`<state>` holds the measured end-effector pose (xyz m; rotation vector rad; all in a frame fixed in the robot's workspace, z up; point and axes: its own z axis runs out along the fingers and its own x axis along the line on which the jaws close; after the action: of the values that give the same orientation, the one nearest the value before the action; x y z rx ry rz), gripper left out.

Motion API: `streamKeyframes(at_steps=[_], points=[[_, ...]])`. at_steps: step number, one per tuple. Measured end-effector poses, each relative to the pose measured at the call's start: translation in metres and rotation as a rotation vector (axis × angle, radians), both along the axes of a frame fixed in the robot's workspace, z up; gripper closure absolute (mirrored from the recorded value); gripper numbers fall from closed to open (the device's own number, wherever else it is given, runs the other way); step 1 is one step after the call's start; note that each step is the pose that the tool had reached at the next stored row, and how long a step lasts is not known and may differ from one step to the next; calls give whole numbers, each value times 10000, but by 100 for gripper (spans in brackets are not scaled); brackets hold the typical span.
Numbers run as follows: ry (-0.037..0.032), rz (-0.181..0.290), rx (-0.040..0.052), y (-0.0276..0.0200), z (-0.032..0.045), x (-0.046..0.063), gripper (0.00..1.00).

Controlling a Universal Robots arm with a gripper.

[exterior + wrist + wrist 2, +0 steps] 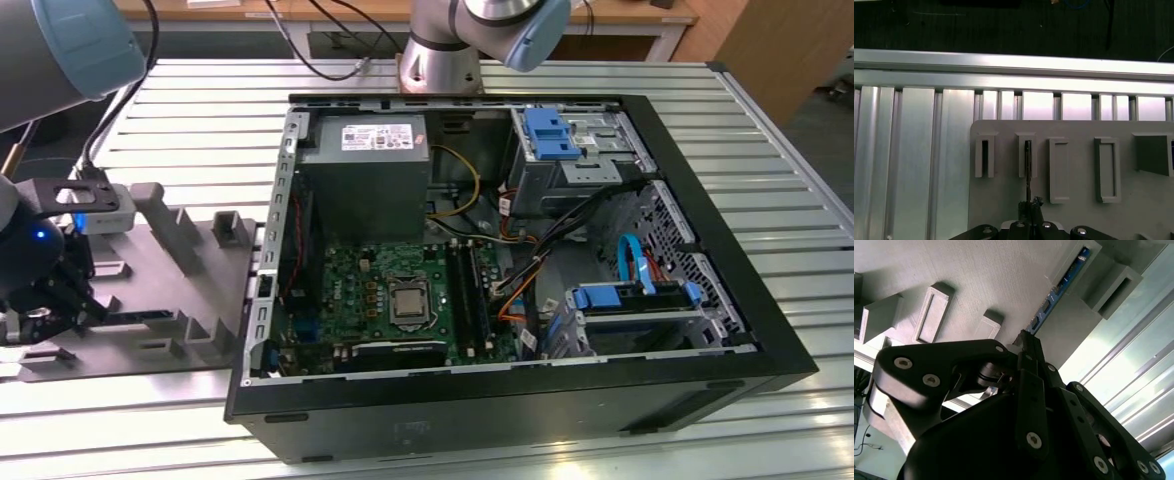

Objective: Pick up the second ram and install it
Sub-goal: 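Pick up the second ram and move it above second insertion slot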

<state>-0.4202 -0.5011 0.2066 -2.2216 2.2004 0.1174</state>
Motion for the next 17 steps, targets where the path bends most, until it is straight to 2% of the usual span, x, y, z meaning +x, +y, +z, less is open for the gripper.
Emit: streamKeyframes(at_steps=[5,17], points=[[2,0,-2,0,51,0,89],[2,0,-2,0,389,0,89]])
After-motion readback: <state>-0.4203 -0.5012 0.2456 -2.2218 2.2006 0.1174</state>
